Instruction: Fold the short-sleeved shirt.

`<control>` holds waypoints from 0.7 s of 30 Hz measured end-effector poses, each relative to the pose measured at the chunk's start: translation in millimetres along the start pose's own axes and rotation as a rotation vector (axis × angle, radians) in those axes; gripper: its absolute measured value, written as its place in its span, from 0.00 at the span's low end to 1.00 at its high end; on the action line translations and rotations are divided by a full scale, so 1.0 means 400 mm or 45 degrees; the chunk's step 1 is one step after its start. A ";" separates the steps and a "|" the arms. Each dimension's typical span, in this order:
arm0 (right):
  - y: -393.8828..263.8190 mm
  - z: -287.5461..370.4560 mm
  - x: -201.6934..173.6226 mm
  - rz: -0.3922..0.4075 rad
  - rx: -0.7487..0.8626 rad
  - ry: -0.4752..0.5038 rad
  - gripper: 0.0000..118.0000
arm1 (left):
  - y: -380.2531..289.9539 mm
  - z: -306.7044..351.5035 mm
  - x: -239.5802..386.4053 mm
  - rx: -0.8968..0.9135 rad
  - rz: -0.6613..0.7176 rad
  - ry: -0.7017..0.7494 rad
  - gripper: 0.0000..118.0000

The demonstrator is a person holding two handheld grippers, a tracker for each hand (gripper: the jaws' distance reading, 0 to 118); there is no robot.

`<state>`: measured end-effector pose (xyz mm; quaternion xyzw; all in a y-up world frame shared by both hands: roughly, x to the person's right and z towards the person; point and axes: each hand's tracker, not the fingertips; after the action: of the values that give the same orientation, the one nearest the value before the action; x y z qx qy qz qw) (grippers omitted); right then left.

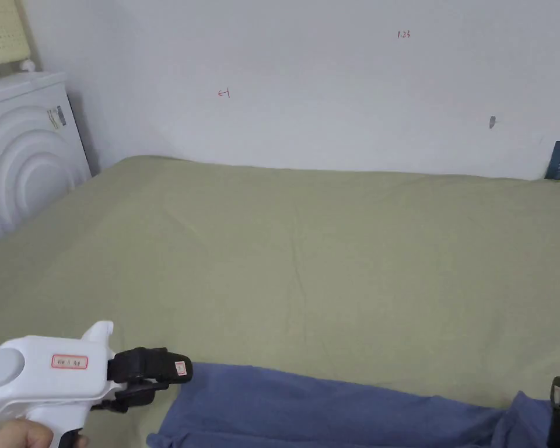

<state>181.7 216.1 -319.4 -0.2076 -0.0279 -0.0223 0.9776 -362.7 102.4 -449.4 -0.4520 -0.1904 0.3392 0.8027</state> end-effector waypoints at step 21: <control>-0.040 -0.026 0.003 -0.076 -0.144 0.093 0.01 | -0.050 -0.182 -0.088 -0.005 0.327 -0.084 0.07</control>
<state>182.4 197.2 -322.2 -0.2608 0.0028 -0.0606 0.9635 -335.4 26.4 -470.0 -0.4629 -0.1577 0.4535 0.7451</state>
